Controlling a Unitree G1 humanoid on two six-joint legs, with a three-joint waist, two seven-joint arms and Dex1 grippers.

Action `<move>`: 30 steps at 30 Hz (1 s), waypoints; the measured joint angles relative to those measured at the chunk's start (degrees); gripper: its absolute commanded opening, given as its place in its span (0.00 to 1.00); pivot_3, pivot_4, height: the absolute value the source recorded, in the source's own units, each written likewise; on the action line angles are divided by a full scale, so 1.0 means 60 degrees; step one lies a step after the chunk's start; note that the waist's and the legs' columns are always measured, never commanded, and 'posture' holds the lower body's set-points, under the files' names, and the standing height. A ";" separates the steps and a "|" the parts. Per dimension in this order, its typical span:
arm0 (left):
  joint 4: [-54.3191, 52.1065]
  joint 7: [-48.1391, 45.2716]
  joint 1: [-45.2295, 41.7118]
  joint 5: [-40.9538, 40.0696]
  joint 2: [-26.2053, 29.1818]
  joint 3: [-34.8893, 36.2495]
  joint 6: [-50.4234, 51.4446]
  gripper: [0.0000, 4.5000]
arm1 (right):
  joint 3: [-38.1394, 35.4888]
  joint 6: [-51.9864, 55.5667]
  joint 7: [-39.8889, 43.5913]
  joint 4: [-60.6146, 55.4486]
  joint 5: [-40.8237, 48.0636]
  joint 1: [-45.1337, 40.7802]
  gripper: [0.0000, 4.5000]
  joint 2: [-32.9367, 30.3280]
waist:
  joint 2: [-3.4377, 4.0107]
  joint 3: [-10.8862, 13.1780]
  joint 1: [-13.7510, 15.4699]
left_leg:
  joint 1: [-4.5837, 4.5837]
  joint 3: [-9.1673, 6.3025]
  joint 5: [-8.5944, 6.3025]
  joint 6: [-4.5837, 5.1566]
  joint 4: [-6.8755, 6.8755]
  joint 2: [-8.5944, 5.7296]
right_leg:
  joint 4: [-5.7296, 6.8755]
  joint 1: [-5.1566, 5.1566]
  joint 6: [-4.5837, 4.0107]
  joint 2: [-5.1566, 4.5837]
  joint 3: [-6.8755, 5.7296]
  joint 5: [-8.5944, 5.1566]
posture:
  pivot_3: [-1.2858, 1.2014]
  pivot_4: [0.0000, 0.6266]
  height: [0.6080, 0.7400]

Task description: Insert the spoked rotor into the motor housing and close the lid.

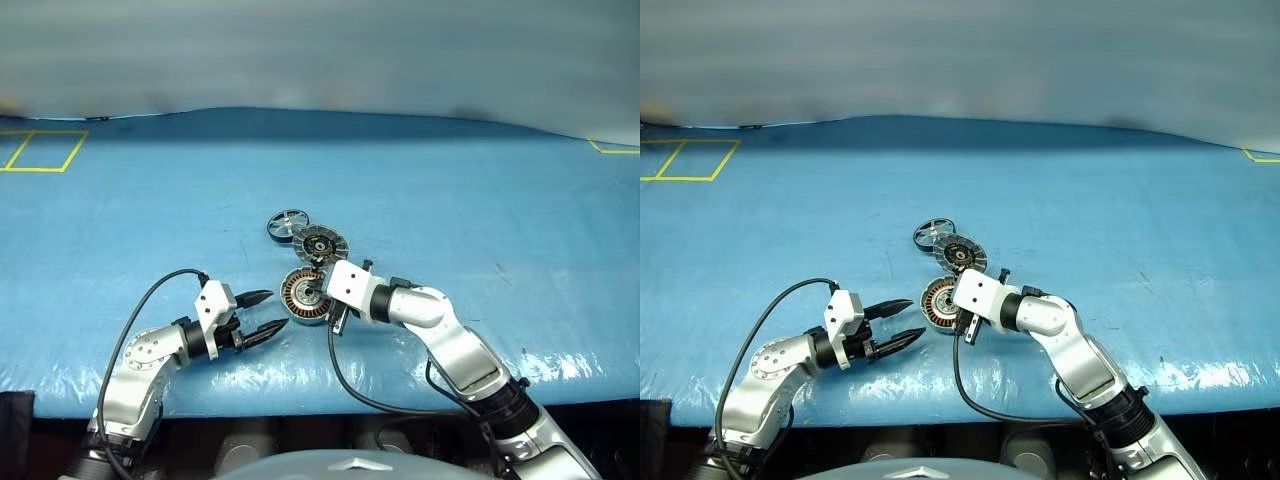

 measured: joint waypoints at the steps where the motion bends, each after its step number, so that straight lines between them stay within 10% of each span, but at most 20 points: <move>1: 0.0000 0.0000 0.0002 -0.0001 0.0000 0.0000 0.0000 0.70 | -0.0037 0.0000 -0.0006 0.0004 0.0009 -0.0011 0.01 0.0022 | 0.0000 0.0000 0.0002 | -0.0001 0.0000 0.0000 0.0000 0.0000 0.0000 | 0.0000 0.0000 0.0000 0.0000 0.0000 0.0000 | 0.52 0.24 1.00; 30: 0.0000 0.0225 0.0121 -0.0022 0.0009 0.0130 -0.0052 0.70 | -0.0267 -0.0487 0.0018 0.0963 0.0580 0.0191 0.01 0.0660 | 0.0002 0.0005 0.0003 | -0.0004 0.0000 0.0001 -0.0002 -0.0005 0.0000 | -0.0002 -0.0004 -0.0001 -0.0002 0.0000 0.0000 | 0.52 0.24 1.00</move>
